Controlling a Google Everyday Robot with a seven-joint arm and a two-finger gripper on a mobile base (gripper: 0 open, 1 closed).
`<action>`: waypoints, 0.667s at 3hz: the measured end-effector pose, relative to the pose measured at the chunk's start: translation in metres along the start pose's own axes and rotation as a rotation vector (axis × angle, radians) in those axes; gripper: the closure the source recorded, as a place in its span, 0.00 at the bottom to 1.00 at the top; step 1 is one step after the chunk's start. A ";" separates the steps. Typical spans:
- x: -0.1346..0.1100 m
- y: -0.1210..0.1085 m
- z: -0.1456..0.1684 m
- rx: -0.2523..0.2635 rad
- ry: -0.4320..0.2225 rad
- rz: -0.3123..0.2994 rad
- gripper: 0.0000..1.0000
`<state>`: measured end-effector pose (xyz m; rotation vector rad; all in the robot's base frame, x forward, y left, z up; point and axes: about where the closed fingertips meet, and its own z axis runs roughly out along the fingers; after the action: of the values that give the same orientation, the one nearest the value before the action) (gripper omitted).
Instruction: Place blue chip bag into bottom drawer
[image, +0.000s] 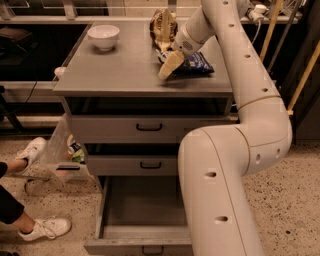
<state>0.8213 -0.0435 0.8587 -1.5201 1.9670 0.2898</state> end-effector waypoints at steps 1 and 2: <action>0.000 0.000 0.000 0.000 0.000 0.000 0.41; 0.000 0.000 0.000 0.000 0.000 0.000 0.64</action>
Offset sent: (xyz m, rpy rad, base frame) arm 0.0000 0.0000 0.0000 0.0000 0.0000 0.0000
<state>0.8214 -0.0435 0.8587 -1.5201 1.9670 0.2898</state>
